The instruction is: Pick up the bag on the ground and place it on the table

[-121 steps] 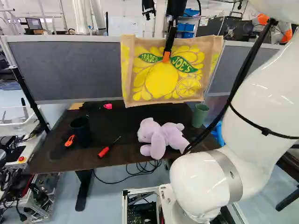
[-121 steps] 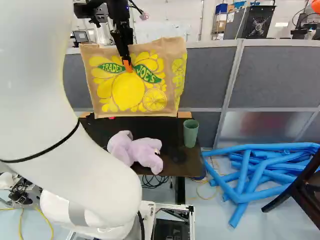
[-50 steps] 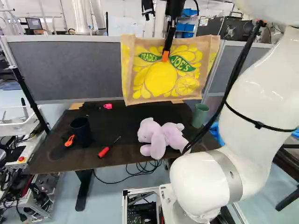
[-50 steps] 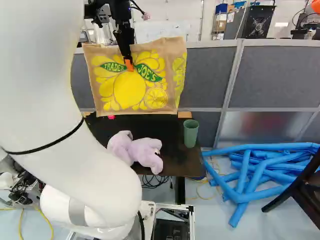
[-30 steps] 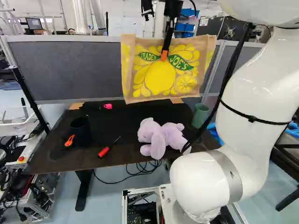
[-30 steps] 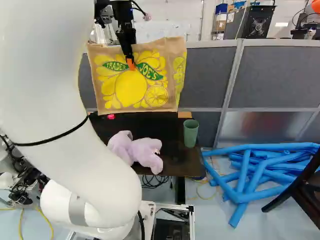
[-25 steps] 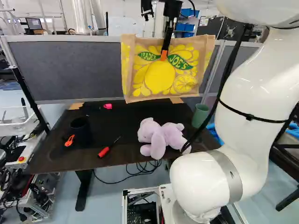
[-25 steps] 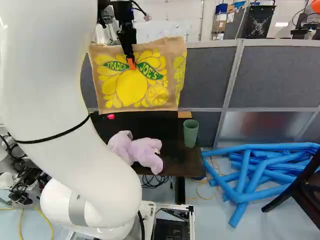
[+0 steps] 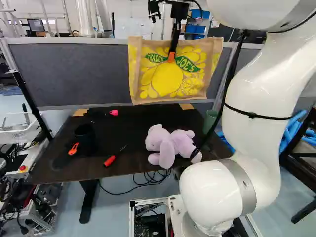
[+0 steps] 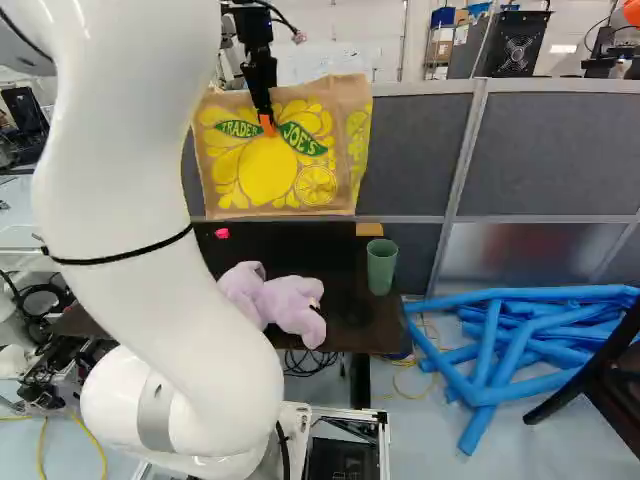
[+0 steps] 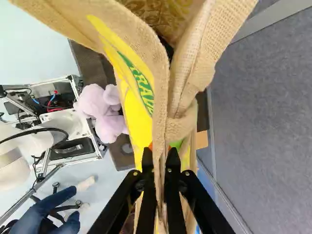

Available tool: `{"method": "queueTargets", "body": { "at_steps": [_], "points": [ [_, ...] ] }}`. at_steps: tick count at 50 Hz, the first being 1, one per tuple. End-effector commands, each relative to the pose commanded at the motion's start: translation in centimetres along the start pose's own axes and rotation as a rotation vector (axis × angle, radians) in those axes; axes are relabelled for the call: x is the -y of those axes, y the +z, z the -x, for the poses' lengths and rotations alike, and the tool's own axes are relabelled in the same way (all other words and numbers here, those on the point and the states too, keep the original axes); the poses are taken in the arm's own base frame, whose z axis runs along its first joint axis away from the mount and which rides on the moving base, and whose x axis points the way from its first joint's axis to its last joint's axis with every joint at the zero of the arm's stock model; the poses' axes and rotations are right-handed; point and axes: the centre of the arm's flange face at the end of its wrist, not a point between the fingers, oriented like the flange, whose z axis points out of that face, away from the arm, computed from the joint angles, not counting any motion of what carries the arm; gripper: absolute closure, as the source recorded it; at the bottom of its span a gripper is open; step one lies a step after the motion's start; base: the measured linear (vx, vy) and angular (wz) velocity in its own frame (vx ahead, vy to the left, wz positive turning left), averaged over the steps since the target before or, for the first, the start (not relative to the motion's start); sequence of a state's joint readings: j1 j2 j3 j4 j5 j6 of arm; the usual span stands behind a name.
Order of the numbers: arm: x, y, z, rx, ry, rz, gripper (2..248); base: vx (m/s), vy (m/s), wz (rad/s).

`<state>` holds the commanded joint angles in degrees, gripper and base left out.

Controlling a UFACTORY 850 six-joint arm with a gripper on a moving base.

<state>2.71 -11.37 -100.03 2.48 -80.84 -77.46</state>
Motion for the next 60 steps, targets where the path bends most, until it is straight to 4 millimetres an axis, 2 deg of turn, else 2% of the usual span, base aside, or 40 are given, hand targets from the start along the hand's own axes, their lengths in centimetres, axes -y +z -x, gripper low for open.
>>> {"method": "queueTargets", "body": {
  "at_steps": [25,60],
  "points": [
    [-4.0,3.9,-1.5,0.013,-0.012,-0.038,228,0.0,0.0,0.0],
    [-9.1,10.3,-5.3,0.016,-0.054,-0.071,228,0.0,0.0,0.0]
  ]
}}
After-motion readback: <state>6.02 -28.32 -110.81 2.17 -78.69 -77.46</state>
